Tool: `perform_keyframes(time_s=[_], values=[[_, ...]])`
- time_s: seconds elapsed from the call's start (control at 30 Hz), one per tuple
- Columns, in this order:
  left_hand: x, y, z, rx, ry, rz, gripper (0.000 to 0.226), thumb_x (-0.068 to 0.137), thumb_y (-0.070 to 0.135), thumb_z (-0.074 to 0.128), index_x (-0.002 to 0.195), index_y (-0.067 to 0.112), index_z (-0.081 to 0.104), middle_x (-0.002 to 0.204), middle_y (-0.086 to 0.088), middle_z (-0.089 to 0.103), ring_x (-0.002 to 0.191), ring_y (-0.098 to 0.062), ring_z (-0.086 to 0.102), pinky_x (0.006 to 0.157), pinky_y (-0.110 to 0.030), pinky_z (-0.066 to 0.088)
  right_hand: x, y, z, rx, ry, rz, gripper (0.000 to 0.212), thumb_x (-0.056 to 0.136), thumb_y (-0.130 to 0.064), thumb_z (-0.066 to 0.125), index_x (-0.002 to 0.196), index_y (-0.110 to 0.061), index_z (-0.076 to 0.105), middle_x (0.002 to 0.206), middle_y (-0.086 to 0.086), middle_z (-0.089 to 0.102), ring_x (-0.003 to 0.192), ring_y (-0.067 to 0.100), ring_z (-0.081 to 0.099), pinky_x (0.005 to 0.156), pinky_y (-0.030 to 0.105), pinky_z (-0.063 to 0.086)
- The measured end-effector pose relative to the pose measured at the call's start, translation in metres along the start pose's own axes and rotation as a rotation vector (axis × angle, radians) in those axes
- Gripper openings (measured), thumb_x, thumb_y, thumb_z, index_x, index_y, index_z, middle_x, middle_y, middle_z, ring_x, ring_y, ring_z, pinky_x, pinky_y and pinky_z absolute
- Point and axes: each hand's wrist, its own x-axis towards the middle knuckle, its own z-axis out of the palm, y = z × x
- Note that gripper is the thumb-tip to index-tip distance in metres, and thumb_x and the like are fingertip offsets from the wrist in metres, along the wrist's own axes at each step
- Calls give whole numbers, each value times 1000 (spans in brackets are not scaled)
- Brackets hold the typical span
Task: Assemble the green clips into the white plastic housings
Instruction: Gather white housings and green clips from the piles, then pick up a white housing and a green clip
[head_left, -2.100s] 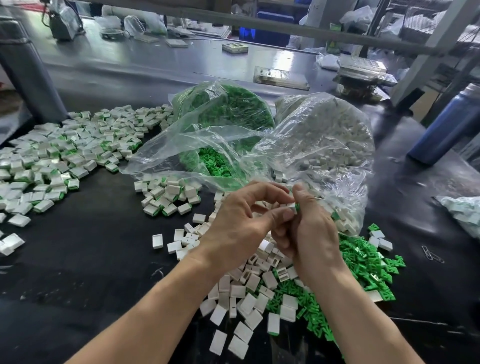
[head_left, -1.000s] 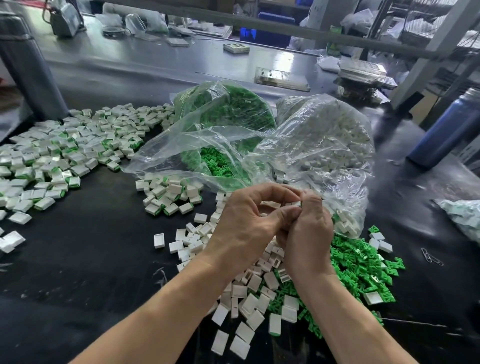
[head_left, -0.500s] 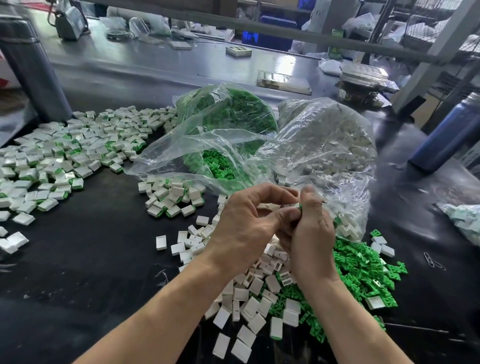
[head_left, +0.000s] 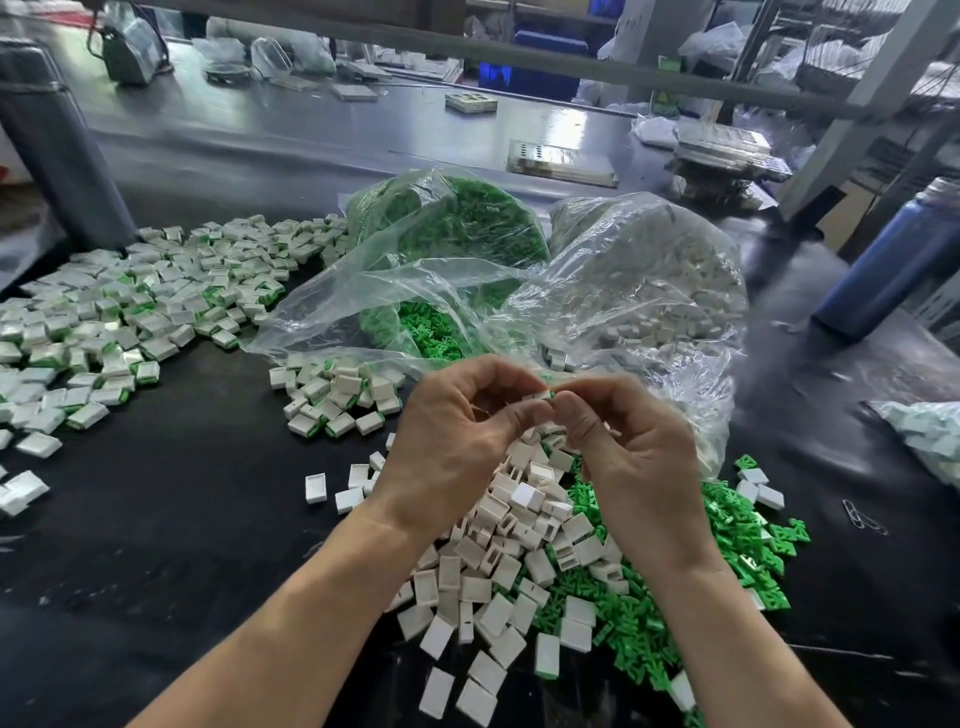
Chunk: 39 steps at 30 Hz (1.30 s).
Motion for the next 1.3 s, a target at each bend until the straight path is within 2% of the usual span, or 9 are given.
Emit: perform_keyframes(time_s=[0.2,0.3,0.37,0.5,0.73,0.9,1.07,1.13,1.3], values=[[1,1,0,-3,-9,-13,12,87,13,82,97,18,76,87,7,77,81,-8,73,74,-19,58,0,5,1,-59,-9,27,4,98,-28,69,99,-31,71,89,-9,73,83,13,70,71,25,58],[1,0,-4,62,-11,-26,13,88,15,81,97,22,75,87,6,75,81,-12,72,74,-26,61,0,8,1,-85,-2,28,4,97,-27,70,98,-28,73,86,-11,73,79,11,69,68,21,56],[2,-1,-13,159,0,-39,16,90,15,79,99,27,74,87,7,74,82,-10,71,77,-30,63,0,10,-1,-82,39,43,5,96,-27,71,99,-26,75,84,-10,74,74,8,68,65,19,53],[5,-4,-44,452,54,-112,16,92,21,76,95,35,71,86,15,70,79,4,68,69,-16,59,2,14,-12,-97,81,76,12,96,-30,68,102,-23,75,83,-9,75,69,3,67,59,16,52],[13,-11,-78,790,335,-223,13,91,22,79,102,29,78,104,4,72,95,-18,69,87,-41,62,5,21,-18,-269,-14,95,8,98,-29,70,92,-33,73,85,-18,71,76,5,67,64,17,54],[17,-17,-90,841,442,-309,12,92,20,79,101,27,78,100,3,76,89,-21,72,87,-44,62,5,22,-24,-339,-33,126,12,98,-31,71,89,-39,71,89,-29,68,81,-2,66,65,10,51],[20,-22,-97,904,515,-376,10,92,21,77,97,25,70,97,1,75,89,-25,69,85,-42,59,7,24,-36,-383,12,180,8,98,-35,71,90,-35,73,81,-14,72,77,0,67,64,12,47],[20,-24,-97,921,520,-373,12,91,20,78,94,25,68,97,0,74,88,-25,68,82,-41,58,9,24,-39,-424,2,203,10,98,-37,71,88,-33,73,82,-12,72,77,3,67,65,18,47],[22,-23,-95,945,522,-376,21,87,17,82,91,23,63,100,-3,70,87,-24,65,84,-41,56,11,25,-47,-535,-31,240,15,96,-42,72,85,-32,72,79,-13,69,70,-1,63,57,12,41]])
